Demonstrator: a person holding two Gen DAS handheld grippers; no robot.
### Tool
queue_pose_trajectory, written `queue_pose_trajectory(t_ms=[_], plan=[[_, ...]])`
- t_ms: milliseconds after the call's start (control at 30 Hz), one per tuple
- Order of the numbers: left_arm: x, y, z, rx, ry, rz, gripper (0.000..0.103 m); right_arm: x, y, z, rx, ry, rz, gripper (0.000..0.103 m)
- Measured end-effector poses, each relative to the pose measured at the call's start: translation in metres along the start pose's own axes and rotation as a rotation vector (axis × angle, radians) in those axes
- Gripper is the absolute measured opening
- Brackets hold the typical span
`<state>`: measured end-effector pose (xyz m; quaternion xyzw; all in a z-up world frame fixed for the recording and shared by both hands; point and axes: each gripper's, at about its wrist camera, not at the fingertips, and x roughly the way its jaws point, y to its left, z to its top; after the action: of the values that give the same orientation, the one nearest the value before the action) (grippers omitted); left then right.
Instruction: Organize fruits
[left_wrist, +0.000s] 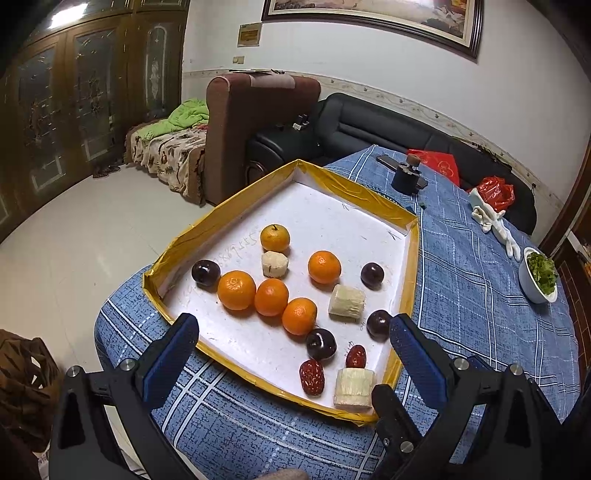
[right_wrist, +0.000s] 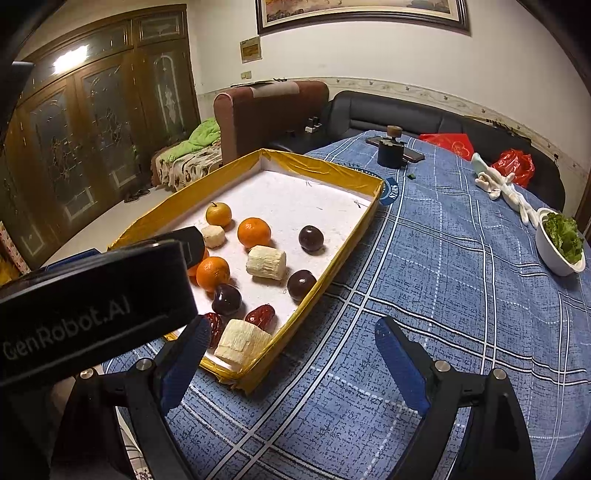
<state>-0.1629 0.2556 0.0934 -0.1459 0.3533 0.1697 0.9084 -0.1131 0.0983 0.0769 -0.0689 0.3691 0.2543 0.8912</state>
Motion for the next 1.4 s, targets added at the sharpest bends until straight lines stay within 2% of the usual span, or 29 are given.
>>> queue_pose_trajectory(t_ms=[167,900,1400], plan=[[0.003,-0.001,0.001,-0.001,0.012,-0.018,0.103,0.000,0.001,0.001,-0.006,0.003,0.002,0.094],[-0.018,-0.002,0.000,0.007,-0.028,0.010,0.103,-0.009,0.003,-0.003,0.018,0.006,0.040,0.095],[-0.016,-0.008,-0.004,0.021,-0.014,0.008,0.103,-0.005,-0.007,-0.004,0.056,0.010,0.045,0.095]])
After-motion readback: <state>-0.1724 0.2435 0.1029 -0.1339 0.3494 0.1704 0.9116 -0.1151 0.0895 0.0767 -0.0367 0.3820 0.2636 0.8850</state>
